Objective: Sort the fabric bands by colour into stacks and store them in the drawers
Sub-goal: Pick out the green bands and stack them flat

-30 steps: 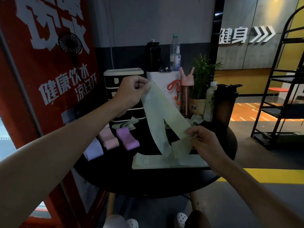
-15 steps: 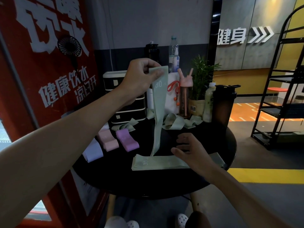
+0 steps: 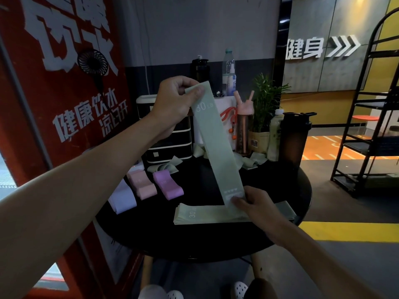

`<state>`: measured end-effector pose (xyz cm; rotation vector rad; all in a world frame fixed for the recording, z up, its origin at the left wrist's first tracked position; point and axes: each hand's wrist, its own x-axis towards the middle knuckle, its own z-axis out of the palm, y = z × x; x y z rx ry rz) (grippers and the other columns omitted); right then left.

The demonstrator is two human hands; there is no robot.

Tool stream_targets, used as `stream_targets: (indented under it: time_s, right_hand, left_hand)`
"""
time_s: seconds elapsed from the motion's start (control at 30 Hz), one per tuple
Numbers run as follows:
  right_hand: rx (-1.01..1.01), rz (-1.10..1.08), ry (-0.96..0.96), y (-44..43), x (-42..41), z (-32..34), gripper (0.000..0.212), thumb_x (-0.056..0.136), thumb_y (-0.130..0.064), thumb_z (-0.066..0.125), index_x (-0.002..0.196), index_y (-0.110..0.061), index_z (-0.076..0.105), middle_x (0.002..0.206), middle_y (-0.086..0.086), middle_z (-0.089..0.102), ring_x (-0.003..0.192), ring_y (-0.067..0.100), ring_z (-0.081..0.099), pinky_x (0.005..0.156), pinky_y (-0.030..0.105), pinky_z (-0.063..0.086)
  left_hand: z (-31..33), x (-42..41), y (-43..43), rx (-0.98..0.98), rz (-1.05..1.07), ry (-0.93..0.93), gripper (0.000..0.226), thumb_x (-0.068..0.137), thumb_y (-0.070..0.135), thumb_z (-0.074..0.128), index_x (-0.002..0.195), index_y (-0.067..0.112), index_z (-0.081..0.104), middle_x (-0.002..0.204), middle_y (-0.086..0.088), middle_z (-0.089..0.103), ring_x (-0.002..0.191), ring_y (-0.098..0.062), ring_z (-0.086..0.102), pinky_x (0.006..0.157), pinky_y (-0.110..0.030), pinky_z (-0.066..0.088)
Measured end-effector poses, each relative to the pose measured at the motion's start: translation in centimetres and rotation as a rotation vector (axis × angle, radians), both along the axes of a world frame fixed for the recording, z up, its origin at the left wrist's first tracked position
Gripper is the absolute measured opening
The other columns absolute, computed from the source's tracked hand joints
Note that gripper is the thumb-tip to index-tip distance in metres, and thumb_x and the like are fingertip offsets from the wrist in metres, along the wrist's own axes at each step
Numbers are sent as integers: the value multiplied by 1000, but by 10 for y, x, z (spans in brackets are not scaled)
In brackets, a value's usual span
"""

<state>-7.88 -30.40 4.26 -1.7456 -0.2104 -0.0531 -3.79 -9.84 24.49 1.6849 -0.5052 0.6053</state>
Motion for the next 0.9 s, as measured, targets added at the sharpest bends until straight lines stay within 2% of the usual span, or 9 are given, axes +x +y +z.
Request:
stream_targets:
  time_s: [0.13, 0.2, 0.3, 0.43, 0.5, 0.6, 0.7, 0.77, 0.9]
  right_hand:
    - [152, -130, -6, -19, -1, 4, 15, 91, -9, 65, 105, -10, 64, 98, 10, 71, 81, 14, 68, 68, 29, 56]
    - [199, -226, -11, -33, 2, 6, 24, 88, -9, 68, 111, -11, 62, 101, 8, 70, 85, 18, 68, 67, 31, 54]
    - [215, -342, -32, -54, 4, 11, 36, 84, -13, 74, 116, -13, 58, 102, 10, 69, 85, 24, 66, 64, 35, 51]
    - [234, -392, -68, -76, 3, 18, 40, 81, -12, 76, 116, -10, 56, 98, 6, 69, 82, 20, 66, 65, 32, 50]
    - [188, -410, -80, -83, 4, 18, 38, 83, -10, 74, 115, -9, 55, 95, 6, 68, 83, 19, 65, 64, 31, 49]
    - [68, -418, -99, -92, 5, 11, 31, 87, -9, 70, 113, -9, 53, 91, 11, 67, 81, 23, 64, 64, 35, 51]
    - [-101, -433, -135, -99, 11, -5, 19, 88, -7, 68, 103, -10, 56, 78, 13, 62, 72, 26, 58, 62, 36, 45]
    - [-184, -463, -161, -101, 17, -16, 15, 86, -5, 69, 92, -12, 58, 68, 8, 56, 66, 23, 53, 60, 31, 40]
    - [-233, -460, -181, -105, 27, -33, 26, 84, -3, 69, 80, -24, 55, 68, 8, 54, 66, 24, 51, 59, 33, 40]
  left_hand:
    - [-15, 3, 16, -56, 118, 30, 6, 94, 9, 65, 95, 14, 60, 89, -4, 67, 81, -14, 70, 70, -36, 61]
    - [-29, 3, 25, -73, 154, 45, 11, 94, 7, 64, 101, 13, 57, 86, -3, 66, 83, -14, 70, 70, -37, 62]
    - [-55, -1, 34, -82, 155, 90, 12, 96, 3, 60, 105, 9, 57, 82, -1, 64, 75, -7, 70, 60, -28, 59]
    - [-97, -5, 37, -55, 217, 196, 11, 96, 1, 58, 101, 4, 67, 90, -7, 62, 77, -13, 64, 53, -20, 55]
    - [-121, -5, 38, -30, 237, 224, 12, 96, 1, 59, 97, 6, 69, 89, -7, 64, 73, -12, 62, 52, -20, 55]
    - [-157, -8, 40, 94, 272, 242, 14, 93, 4, 63, 91, 15, 72, 85, 1, 69, 73, -2, 62, 62, -17, 50]
    - [-188, -13, 41, 199, 261, 242, 21, 90, 5, 67, 81, 24, 70, 81, 9, 70, 71, 7, 62, 66, -11, 46]
    - [-205, -17, 41, 307, 274, 219, 22, 88, 9, 70, 79, 29, 70, 80, 9, 71, 74, 3, 63, 67, -11, 46]
    - [-224, -22, 44, 371, 252, 207, 17, 88, 10, 70, 80, 26, 71, 77, 8, 71, 76, -2, 64, 68, -9, 46]
